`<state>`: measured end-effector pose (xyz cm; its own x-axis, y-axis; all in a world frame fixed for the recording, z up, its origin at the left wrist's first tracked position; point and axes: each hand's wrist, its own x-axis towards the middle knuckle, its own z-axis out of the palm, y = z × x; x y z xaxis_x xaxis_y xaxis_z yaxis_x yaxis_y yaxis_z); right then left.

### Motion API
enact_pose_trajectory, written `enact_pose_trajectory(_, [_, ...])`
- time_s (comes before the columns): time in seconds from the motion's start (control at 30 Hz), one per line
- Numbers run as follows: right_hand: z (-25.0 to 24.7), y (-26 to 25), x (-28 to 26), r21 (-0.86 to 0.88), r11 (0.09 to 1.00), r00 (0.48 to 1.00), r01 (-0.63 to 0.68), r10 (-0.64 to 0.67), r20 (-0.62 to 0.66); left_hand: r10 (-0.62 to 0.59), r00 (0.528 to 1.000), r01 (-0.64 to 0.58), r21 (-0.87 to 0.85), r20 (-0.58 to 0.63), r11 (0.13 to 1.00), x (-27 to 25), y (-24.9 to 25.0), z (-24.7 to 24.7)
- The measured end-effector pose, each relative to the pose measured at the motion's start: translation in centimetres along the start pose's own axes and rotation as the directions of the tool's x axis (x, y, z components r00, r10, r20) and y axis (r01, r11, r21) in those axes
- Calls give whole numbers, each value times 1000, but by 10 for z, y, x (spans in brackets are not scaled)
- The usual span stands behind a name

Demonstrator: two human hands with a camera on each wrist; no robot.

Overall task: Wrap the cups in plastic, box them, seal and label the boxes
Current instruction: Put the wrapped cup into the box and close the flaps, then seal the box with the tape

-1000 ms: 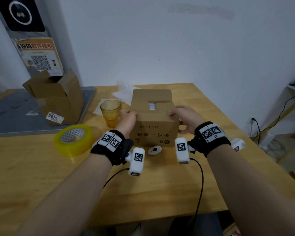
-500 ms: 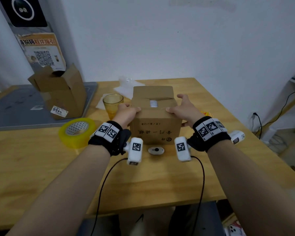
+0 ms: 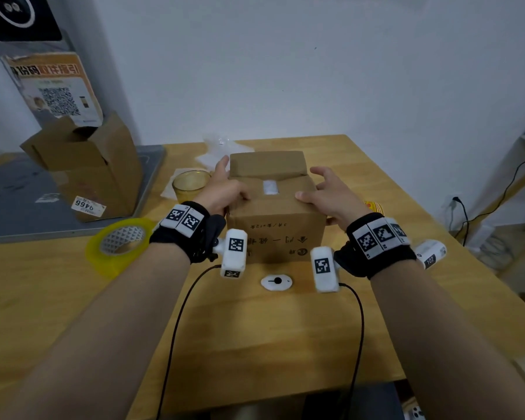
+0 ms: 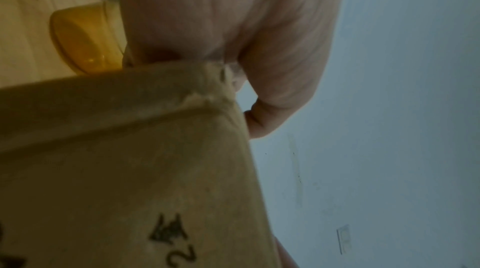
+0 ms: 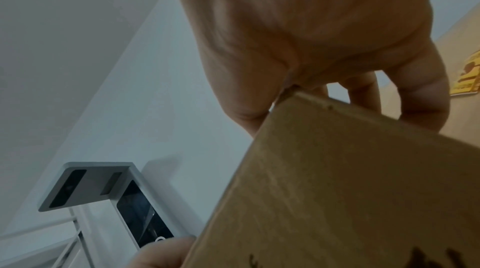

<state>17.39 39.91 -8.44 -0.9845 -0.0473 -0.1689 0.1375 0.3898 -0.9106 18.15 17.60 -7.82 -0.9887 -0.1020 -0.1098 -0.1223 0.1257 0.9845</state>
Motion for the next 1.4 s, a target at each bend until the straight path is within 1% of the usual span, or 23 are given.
enact_pose_trajectory(0.13, [2,3,1,27,1000,1000,10,-10,-7,87,996,-87,33,-10,996,2,-7,-7])
enact_pose_trajectory(0.23, [0,6,0,24,999,999,22,-21,-30,192,980,-201,231,58,952,-7,-10,-15])
enact_pose_trajectory(0.3, [-1,7,-3,25,999,999,22,-21,-31,245,964,-267,399,106,877,-14,-11,-16])
enact_pose_trajectory(0.37, [-3,6,-7,12,1000,999,28,-28,-15,250,956,-292,451,151,843,-17,-12,-16])
enact_pose_trajectory(0.4, [-4,3,-9,-15,999,999,41,-41,-12,229,960,-278,443,161,853,-17,-12,-16])
enact_pose_trajectory(0.47, [-6,-4,-13,-141,985,994,98,-104,-41,210,966,-255,428,152,867,-18,-13,-14])
enact_pose_trajectory(0.53, [-4,-11,-15,-303,935,972,184,-220,-89,216,966,-256,441,140,860,-19,-14,-12])
enact_pose_trajectory(0.6, [6,-18,-19,-408,876,951,258,-306,-54,226,965,-262,471,133,842,-21,-15,-10])
enact_pose_trajectory(0.63, [13,-20,-21,-447,851,950,275,-311,-8,230,964,-265,490,131,830,-22,-15,-9])
enact_pose_trajectory(0.7, [26,-19,-22,-541,798,960,265,-268,75,238,963,-268,522,126,810,-25,-17,-6])
enact_pose_trajectory(0.77, [33,-18,-20,-606,754,965,254,-240,106,227,966,-256,535,121,805,-29,-19,-3])
enact_pose_trajectory(0.8, [33,-19,-20,-612,752,968,245,-229,106,224,967,-251,544,118,800,-32,-20,-2])
enact_pose_trajectory(0.87, [32,-20,-18,-622,748,972,231,-206,112,240,966,-250,552,91,796,-38,-21,-2])
enact_pose_trajectory(0.9, [30,-20,-19,-615,758,976,216,-189,109,257,965,-244,532,51,811,-41,-21,-3])
enact_pose_trajectory(1.0, [30,-19,-25,-556,808,980,195,-177,86,318,935,-224,433,-159,873,-60,-22,-16])
enact_pose_trajectory(1.07, [35,-19,-31,-571,802,983,175,-176,54,322,903,-188,411,-285,892,-69,-26,-28])
enact_pose_trajectory(1.1, [38,-20,-33,-615,775,986,147,-162,31,303,895,-168,382,-326,909,-72,-30,-33])
enact_pose_trajectory(1.17, [45,-22,-38,-705,704,993,88,-122,3,257,887,-129,330,-384,935,-80,-41,-43])
enact_pose_trajectory(1.23, [50,-24,-43,-742,666,994,74,-106,4,226,873,-50,383,-431,923,-88,-50,-52])
enact_pose_trajectory(1.27, [52,-24,-45,-753,654,994,77,-112,4,203,868,22,444,-453,896,-91,-53,-58])
enact_pose_trajectory(1.3, [53,-23,-48,-760,645,993,78,-118,2,143,869,130,497,-474,858,-94,-57,-65])
enact_pose_trajectory(1.37, [55,-21,-51,-767,637,991,82,-132,-3,-71,879,366,572,-471,734,-93,-68,-85])
enact_pose_trajectory(1.4, [56,-20,-52,-769,634,991,84,-134,-3,-173,871,449,602,-460,661,-89,-75,-96])
